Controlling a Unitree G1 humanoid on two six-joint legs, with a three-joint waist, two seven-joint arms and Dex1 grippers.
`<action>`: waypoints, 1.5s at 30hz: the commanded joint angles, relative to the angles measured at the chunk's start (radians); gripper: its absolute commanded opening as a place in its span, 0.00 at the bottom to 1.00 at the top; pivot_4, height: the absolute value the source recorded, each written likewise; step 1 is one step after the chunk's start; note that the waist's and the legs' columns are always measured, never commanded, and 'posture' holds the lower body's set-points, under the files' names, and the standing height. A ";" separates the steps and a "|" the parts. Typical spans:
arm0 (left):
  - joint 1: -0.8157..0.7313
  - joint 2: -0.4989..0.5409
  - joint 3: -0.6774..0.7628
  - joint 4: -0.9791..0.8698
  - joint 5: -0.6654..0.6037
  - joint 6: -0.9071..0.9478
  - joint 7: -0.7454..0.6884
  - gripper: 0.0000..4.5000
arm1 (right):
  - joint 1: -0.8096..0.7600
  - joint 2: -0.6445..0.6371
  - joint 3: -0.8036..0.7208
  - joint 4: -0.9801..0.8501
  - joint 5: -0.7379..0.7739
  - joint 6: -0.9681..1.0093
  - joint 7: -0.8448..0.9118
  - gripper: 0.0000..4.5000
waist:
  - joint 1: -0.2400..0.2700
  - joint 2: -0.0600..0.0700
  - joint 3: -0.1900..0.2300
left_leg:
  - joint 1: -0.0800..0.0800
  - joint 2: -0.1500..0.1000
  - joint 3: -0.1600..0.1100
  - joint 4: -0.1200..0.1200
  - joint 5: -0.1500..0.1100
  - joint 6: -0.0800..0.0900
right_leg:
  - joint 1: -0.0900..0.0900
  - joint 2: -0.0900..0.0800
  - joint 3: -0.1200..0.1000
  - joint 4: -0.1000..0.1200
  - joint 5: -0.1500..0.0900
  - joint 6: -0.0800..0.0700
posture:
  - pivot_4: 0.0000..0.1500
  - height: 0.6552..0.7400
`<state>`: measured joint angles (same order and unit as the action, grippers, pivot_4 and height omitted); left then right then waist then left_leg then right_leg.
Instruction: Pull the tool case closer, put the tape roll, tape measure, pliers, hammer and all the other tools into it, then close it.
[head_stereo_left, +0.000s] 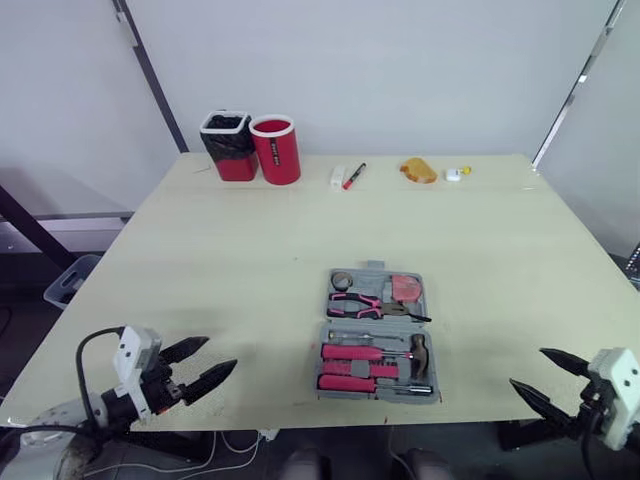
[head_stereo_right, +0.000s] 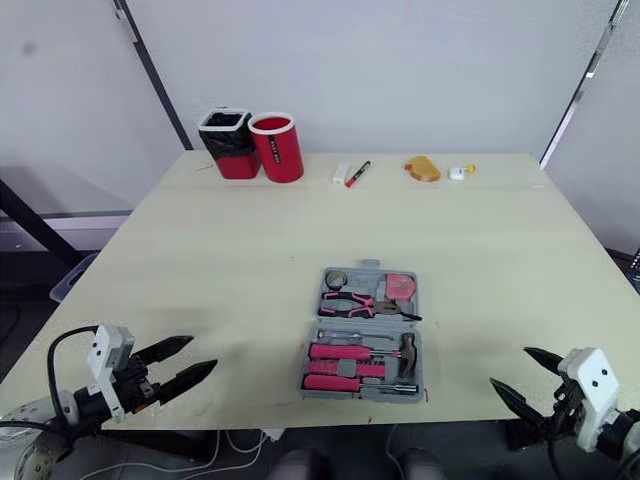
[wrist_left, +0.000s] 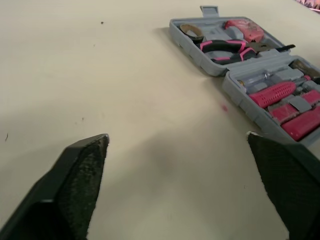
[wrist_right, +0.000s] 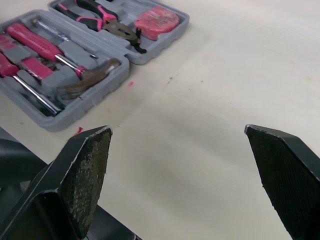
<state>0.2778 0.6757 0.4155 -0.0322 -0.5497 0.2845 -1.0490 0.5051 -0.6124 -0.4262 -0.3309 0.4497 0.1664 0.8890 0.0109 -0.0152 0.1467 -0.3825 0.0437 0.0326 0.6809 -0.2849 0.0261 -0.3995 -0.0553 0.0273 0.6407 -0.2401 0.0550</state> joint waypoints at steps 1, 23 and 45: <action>-0.022 0.015 0.001 -0.031 -0.010 0.005 0.000 1.00 | -0.032 0.001 -0.027 0.001 -0.008 -0.017 -0.039 1.00 | 0.000 0.000 0.000 | -0.001 0.000 0.000 -0.001 0.000 0.000 | -0.001 0.000 0.000 0.000 0.000 0.000 | 1.00 1.00; -0.793 -0.025 -0.620 0.473 0.390 -0.102 -0.232 0.01 | -0.750 -0.219 0.627 0.211 -0.336 0.304 0.078 0.00 | 0.003 -0.003 0.001 | -0.014 -0.007 0.009 -0.004 0.003 0.005 | -0.012 0.009 0.000 0.000 0.004 -0.003 | 1.00 1.00; -0.899 -0.201 -0.712 0.627 0.535 -0.209 -0.253 0.01 | -1.020 -0.032 0.898 0.416 -0.553 0.309 0.141 0.00 | -0.001 -0.004 0.001 | -0.015 -0.006 0.007 0.003 0.003 0.005 | -0.011 0.009 -0.001 0.003 0.006 0.000 | 1.00 1.00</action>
<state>-0.6275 0.4988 -0.2831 0.6461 -0.0027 0.0770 -1.2815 -0.5025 -0.6659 0.4578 0.0915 -0.1004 0.4947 1.0231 0.0099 -0.0195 0.1475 -0.3974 0.0373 0.0395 0.6843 -0.2820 0.0308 -0.4101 -0.0458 0.0265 0.6436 -0.2338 0.0551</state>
